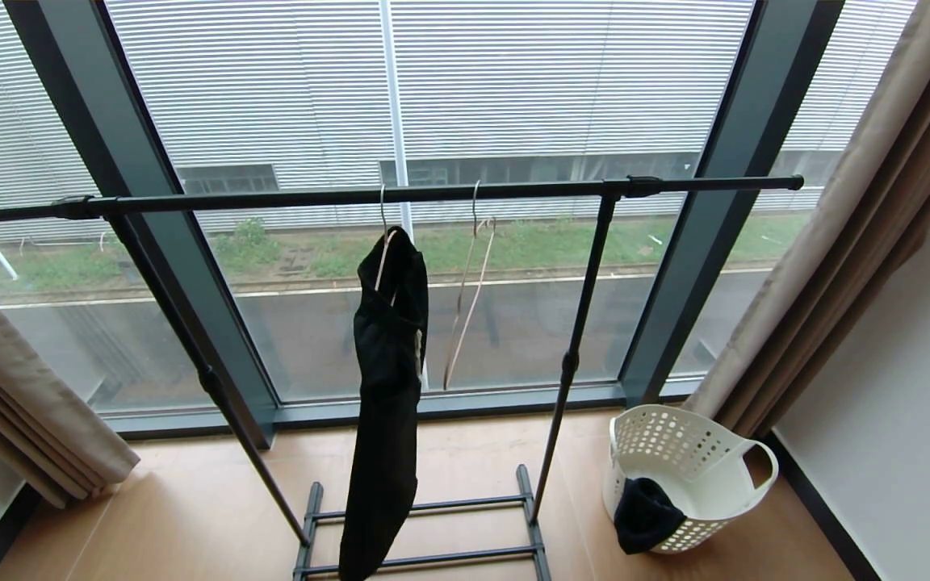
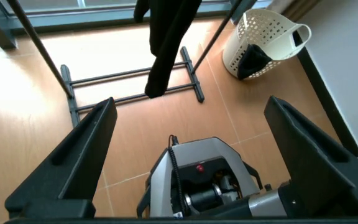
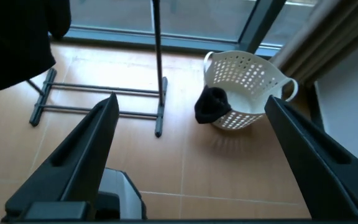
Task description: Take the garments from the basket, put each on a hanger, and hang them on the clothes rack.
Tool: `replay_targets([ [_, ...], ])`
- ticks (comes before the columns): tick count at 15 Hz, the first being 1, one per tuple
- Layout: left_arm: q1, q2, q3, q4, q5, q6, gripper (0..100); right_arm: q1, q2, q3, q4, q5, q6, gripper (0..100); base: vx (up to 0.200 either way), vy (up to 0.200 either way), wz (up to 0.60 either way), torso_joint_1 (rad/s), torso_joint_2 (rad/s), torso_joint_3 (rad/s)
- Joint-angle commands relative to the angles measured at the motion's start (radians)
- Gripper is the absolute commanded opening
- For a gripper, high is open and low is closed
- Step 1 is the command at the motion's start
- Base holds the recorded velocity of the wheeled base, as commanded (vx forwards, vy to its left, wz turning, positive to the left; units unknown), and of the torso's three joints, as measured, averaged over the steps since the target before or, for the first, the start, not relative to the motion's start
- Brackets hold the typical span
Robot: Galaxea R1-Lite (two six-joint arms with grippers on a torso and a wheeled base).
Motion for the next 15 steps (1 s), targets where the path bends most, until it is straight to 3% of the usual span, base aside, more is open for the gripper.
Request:
replay_targets([
  [1, 0.005, -0.123, 0.0, -0.001, 0.012, 0.002, 100, -0.096, -0.122, -0.001, 0.001, 0.001, -0.003, 100, 0.0, 0.0, 0.0, 0.0, 0.0, 0.0],
  [2, 0.011, -0.145, 0.0, -0.001, 0.012, 0.006, 100, -0.111, -0.14, -0.001, 0.001, 0.003, -0.003, 100, 0.0, 0.0, 0.0, 0.0, 0.0, 0.0],
  [3, 0.039, -0.198, 0.0, 0.001, 0.014, 0.058, 100, -0.125, -0.186, -0.001, 0.001, 0.014, -0.011, 100, 0.0, 0.0, 0.0, 0.0, 0.0, 0.0],
  [5, 0.168, -0.316, 0.0, 0.005, -0.003, 0.137, 100, -0.128, -0.254, -0.003, 0.003, 0.032, -0.031, 100, 0.0, 0.0, 0.0, 0.0, 0.0, 0.0],
  [6, 0.191, -0.367, 0.0, 0.01, -0.031, 0.138, 100, -0.128, -0.252, -0.003, 0.003, 0.032, -0.031, 100, 0.0, 0.0, 0.0, 0.0, 0.0, 0.0],
  [10, 0.184, -0.413, -0.004, 0.039, -0.181, 0.134, 100, -0.128, -0.252, -0.003, 0.003, 0.033, -0.031, 100, 0.0, 0.0, 0.0, 0.0, 0.0, 0.0],
  [12, 0.177, -0.412, -0.004, 0.041, -0.186, 0.135, 100, -0.128, -0.252, -0.003, 0.003, 0.035, -0.031, 100, 0.0, 0.0, 0.0, 0.0, 0.0, 0.0],
  [13, 0.154, -0.41, -0.006, 0.041, -0.187, 0.135, 100, -0.127, -0.254, -0.003, 0.003, 0.038, -0.031, 100, 0.0, 0.0, 0.0, 0.0, 0.0, 0.0],
  [14, 0.065, -0.401, -0.006, 0.041, -0.186, 0.132, 100, -0.119, -0.257, -0.003, 0.003, 0.05, -0.034, 100, 0.0, 0.0, 0.0, 0.0, 0.0, 0.0],
  [15, 0.028, -0.41, -0.006, 0.041, -0.183, 0.115, 100, -0.119, -0.257, -0.003, 0.003, 0.052, -0.033, 100, 0.0, 0.0, 0.0, 0.0, 0.0, 0.0],
])
